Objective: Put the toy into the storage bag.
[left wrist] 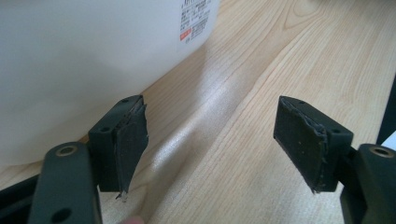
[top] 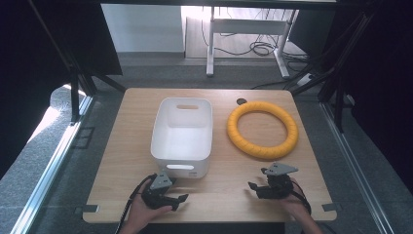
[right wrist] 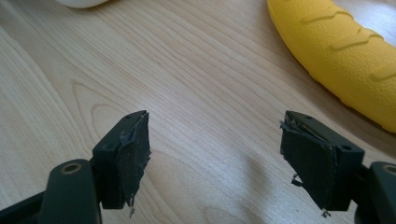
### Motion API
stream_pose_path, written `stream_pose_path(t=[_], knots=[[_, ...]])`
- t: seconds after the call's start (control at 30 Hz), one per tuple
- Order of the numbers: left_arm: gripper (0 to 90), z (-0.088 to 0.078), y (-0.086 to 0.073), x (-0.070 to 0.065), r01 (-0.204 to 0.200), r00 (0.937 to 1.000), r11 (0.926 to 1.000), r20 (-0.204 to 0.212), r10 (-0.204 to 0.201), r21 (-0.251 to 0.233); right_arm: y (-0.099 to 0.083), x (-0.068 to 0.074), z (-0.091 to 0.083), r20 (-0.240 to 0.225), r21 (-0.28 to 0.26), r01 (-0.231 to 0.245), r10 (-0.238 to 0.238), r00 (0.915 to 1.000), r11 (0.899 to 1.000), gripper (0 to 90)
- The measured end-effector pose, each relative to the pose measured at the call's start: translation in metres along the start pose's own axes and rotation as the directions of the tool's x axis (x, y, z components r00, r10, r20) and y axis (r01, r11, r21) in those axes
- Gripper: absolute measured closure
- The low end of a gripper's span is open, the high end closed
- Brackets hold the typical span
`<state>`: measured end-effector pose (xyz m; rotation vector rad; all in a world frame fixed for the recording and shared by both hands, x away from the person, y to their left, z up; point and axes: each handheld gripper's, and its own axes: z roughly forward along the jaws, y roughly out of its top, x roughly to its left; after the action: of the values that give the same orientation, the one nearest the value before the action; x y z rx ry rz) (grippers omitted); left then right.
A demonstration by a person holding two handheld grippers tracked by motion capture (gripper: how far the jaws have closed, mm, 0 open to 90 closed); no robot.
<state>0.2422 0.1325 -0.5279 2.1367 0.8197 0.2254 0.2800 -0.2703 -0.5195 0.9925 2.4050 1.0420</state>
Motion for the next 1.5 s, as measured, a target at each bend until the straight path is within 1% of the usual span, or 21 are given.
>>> stream_pose_path(t=[0.07,0.17,0.33,0.47,0.53,0.6,0.7,0.73,0.8,0.97,1.03,1.07,1.13,1.17,1.2,1.3,1.33,1.37,1.43,1.47,1.5], knots=[[26.0,0.000,0.000,0.001,-0.002,1.0000,1.0000,0.000,0.002,0.003,0.001,0.000,-0.001,0.001,-0.002,0.002,-0.002,1.0000,1.000,24.7],[26.0,0.003,-0.001,0.001,0.000,1.0000,0.9999,0.002,0.000,0.014,0.001,-0.001,-0.001,-0.018,0.004,0.002,-0.002,0.9998,1.000,24.7],[26.0,0.005,0.000,-0.001,-0.004,1.0000,0.9998,0.007,0.003,0.021,0.002,0.000,0.000,-0.037,0.027,0.037,-0.036,0.9987,0.999,26.3],[26.0,0.005,0.000,-0.002,-0.006,1.0000,0.9998,0.004,0.006,0.021,0.007,0.000,-0.003,-0.057,0.020,0.057,-0.056,0.9968,0.998,27.1],[26.0,0.003,0.000,-0.003,0.002,1.0000,0.9998,-0.001,-0.002,0.019,0.011,-0.001,-0.005,-0.082,0.007,0.068,-0.067,0.9944,0.998,28.5],[25.9,0.003,0.001,-0.002,0.005,1.0000,0.9999,-0.005,-0.004,0.016,0.018,-0.001,-0.005,-0.070,0.014,0.097,-0.096,0.9929,0.995,28.7],[26.0,0.003,0.002,-0.002,0.003,1.0000,0.9999,-0.006,-0.003,0.015,0.029,-0.007,-0.003,-0.077,0.023,0.104,-0.102,0.9918,0.994,29.2],[25.9,0.003,0.002,-0.002,0.001,1.0000,0.9998,-0.006,-0.001,0.019,0.034,-0.011,-0.002,-0.070,0.032,0.110,-0.108,0.9917,0.993,29.3],[26.0,0.005,0.002,-0.002,-0.002,1.0000,0.9998,-0.002,0.002,0.022,0.043,-0.019,0.001,-0.078,0.069,0.114,-0.109,0.9910,0.991,29.0],[26.0,0.005,0.002,-0.003,-0.001,1.0000,0.9998,0.004,0.001,0.020,0.066,-0.040,0.006,-0.070,0.150,0.140,-0.131,0.9889,0.979,28.1],[25.9,0.005,0.002,-0.004,-0.002,1.0000,0.9998,0.006,0.002,0.020,0.072,-0.047,0.008,-0.074,0.161,0.133,-0.123,0.9897,0.978,28.2],[25.9,0.006,0.002,-0.004,-0.002,1.0000,0.9998,0.008,0.002,0.021,0.076,-0.051,0.011,-0.080,0.173,0.135,-0.123,0.9892,0.976,28.4],[26.0,0.006,0.002,-0.004,-0.003,0.9999,0.9998,0.010,0.003,0.021,0.082,-0.058,0.018,-0.078,0.210,0.146,-0.132,0.9882,0.967,28.3],[25.9,0.006,0.002,-0.004,-0.003,0.9999,0.9998,0.011,0.003,0.021,0.086,-0.063,0.023,-0.088,0.227,0.143,-0.126,0.9882,0.963,28.3],[26.0,0.006,0.002,-0.004,-0.003,0.9999,0.9998,0.011,0.003,0.021,0.088,-0.066,0.025,-0.087,0.238,0.142,-0.125,0.9884,0.961,28.4],[25.9,0.007,0.002,-0.003,-0.005,0.9999,0.9997,0.013,0.005,0.023,0.095,-0.076,0.038,-0.081,0.285,0.157,-0.140,0.9869,0.946,28.7],[26.0,0.007,0.001,-0.003,-0.005,0.9999,0.9997,0.013,0.005,0.025,0.097,-0.079,0.042,-0.086,0.295,0.149,-0.129,0.9879,0.944,28.9],[26.0,0.007,0.001,-0.002,-0.004,0.9999,0.9997,0.013,0.004,0.025,0.098,-0.083,0.049,-0.088,0.320,0.145,-0.122,0.9886,0.936,29.0],[26.0,0.007,0.001,-0.002,-0.003,0.9999,0.9997,0.014,0.003,0.025,0.099,-0.087,0.056,-0.088,0.341,0.142,-0.119,0.9890,0.929,29.6],[26.0,0.007,0.001,-0.001,-0.003,0.9999,0.9997,0.014,0.002,0.024,0.099,-0.089,0.059,-0.092,0.343,0.136,-0.110,0.9896,0.930,30.2],[26.0,0.007,0.001,-0.001,-0.003,0.9999,0.9997,0.014,0.003,0.023,0.098,-0.090,0.062,-0.103,0.351,0.132,-0.102,0.9894,0.927,30.2]])
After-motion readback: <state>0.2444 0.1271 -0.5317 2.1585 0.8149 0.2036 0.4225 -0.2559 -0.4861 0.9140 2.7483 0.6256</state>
